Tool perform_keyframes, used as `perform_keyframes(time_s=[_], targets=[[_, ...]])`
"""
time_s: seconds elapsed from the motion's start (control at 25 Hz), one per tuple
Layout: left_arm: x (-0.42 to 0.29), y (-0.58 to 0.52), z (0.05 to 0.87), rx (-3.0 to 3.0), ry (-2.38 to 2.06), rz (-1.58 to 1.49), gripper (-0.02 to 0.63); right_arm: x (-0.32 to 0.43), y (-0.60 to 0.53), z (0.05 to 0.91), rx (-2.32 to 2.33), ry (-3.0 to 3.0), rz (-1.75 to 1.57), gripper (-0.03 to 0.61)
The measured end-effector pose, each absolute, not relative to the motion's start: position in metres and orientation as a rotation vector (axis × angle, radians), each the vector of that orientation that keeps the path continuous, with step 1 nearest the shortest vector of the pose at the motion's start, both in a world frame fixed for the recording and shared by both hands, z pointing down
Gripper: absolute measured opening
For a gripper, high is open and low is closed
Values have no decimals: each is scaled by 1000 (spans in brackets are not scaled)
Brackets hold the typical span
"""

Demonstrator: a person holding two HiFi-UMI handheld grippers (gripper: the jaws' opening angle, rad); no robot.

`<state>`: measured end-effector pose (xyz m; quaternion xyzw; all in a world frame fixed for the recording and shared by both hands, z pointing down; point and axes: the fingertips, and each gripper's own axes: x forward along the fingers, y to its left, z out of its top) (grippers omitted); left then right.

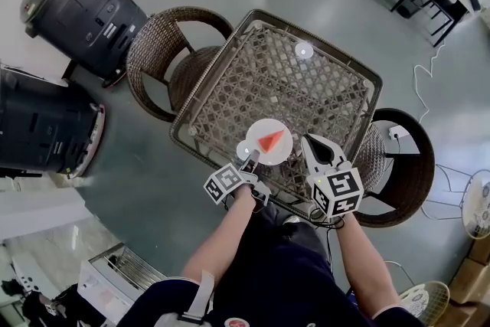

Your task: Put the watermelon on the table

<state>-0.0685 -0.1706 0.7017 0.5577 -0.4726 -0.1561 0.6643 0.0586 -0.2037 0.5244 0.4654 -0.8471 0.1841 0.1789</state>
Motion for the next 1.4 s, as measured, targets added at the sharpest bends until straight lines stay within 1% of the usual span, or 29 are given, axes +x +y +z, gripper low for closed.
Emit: perform_keyframes(time_s=[0.28, 0.68, 0.92, 1.4], targets=[[-70, -171, 705, 1282, -1115, -292, 15, 63, -203, 524, 1322, -2388, 518, 3], [-70, -170, 710, 1368, -1189, -114, 20, 69, -200, 522, 1326, -2387, 518, 3], [-70, -167, 717, 1388, -1230, 1, 46, 73, -198, 522, 1332, -2384, 520, 3], [-69, -168, 715, 1504, -1342, 215, 78, 82, -195, 524, 1345, -2382, 531, 3]])
